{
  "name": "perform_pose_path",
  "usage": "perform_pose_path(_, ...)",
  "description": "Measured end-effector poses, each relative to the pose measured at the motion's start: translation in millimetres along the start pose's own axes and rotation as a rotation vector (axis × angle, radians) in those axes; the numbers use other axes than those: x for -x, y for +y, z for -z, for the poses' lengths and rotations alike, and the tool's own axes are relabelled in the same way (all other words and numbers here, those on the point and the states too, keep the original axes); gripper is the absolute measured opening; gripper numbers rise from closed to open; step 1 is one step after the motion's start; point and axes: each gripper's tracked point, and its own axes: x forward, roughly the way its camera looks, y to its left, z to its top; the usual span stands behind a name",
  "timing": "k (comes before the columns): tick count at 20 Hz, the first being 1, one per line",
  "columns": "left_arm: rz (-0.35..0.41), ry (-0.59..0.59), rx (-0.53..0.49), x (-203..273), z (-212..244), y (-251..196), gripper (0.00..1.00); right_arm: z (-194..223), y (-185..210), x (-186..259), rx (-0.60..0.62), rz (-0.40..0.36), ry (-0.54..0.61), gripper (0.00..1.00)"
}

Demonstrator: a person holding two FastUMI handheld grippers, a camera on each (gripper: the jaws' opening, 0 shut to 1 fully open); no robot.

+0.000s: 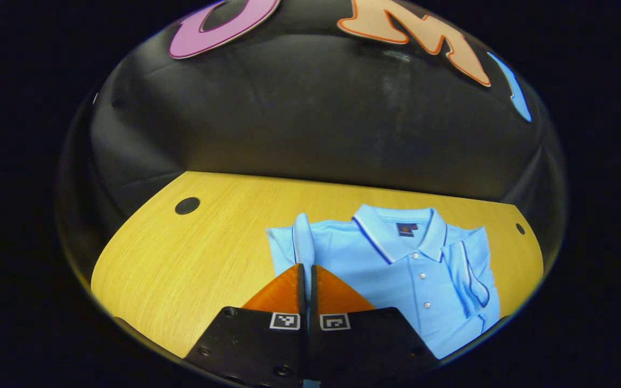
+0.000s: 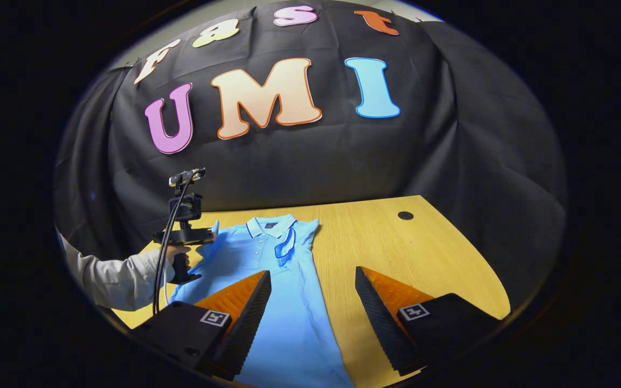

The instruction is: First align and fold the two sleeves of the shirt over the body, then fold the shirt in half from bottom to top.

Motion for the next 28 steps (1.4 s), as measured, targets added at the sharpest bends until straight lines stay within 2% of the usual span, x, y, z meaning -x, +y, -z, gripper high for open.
perform_pose_path(1,0.015,0.005,-0.009,1,1,-12,0.00,1,-2,-1,-0.007,-0.005,0.001,0.98)
perform_pose_path(3,0.034,0.017,-0.017,1,4,-33,0.00,5,-8,-5,-0.017,-0.016,0.011,0.98)
perform_pose_path(4,0.039,0.023,-0.014,1,6,-41,0.00,6,-10,-6,-0.019,-0.020,0.017,0.93)
perform_pose_path(5,0.044,0.024,-0.009,0,9,-49,0.00,6,-13,-10,-0.020,-0.025,0.017,0.98)
perform_pose_path(7,0.054,0.026,-0.006,0,14,-65,0.00,6,-18,-14,-0.016,-0.036,0.019,0.98)
perform_pose_path(10,0.025,0.020,-0.045,-5,23,-73,0.00,9,-25,-27,-0.006,-0.060,0.026,0.98)
perform_pose_path(11,0.024,0.013,-0.048,-5,25,-77,0.00,9,-27,-30,-0.005,-0.070,0.027,0.93)
perform_pose_path(12,0.042,0.014,-0.035,-2,27,-82,0.01,7,-28,-34,-0.006,-0.081,0.024,0.98)
perform_pose_path(13,0.073,0.014,-0.017,4,31,-90,0.07,6,-28,-37,-0.009,-0.095,0.020,0.98)
perform_pose_path(14,0.070,0.002,-0.010,11,29,-89,0.37,4,-28,-38,-0.012,-0.111,0.016,0.98)
perform_pose_path(15,0.056,-0.023,-0.013,25,21,-85,0.67,3,-30,-42,-0.010,-0.122,0.006,0.93)
perform_pose_path(16,0.040,-0.043,-0.020,31,18,-81,0.96,0,-31,-44,-0.006,-0.132,-0.006,0.98)
perform_pose_path(17,0.032,-0.062,-0.025,45,15,-79,0.94,-2,-32,-45,-0.002,-0.140,-0.016,0.98)
perform_pose_path(21,0.012,-0.148,-0.028,107,-4,-62,0.94,-5,-31,-42,0.017,-0.185,-0.052,0.98)
perform_pose_path(22,0.012,-0.162,-0.037,123,-5,-57,0.94,-4,-31,-40,0.019,-0.187,-0.052,0.93)
perform_pose_path(23,0.011,-0.173,-0.054,141,-4,-52,0.94,-3,-29,-37,0.014,-0.188,-0.058,0.98)
perform_pose_path(26,0.009,-0.204,-0.111,184,3,-34,0.94,1,-22,-25,0.014,-0.187,-0.082,0.98)
perform_pose_path(28,0.018,-0.218,-0.110,212,14,-23,0.94,11,-18,-13,0.024,-0.169,-0.094,0.98)
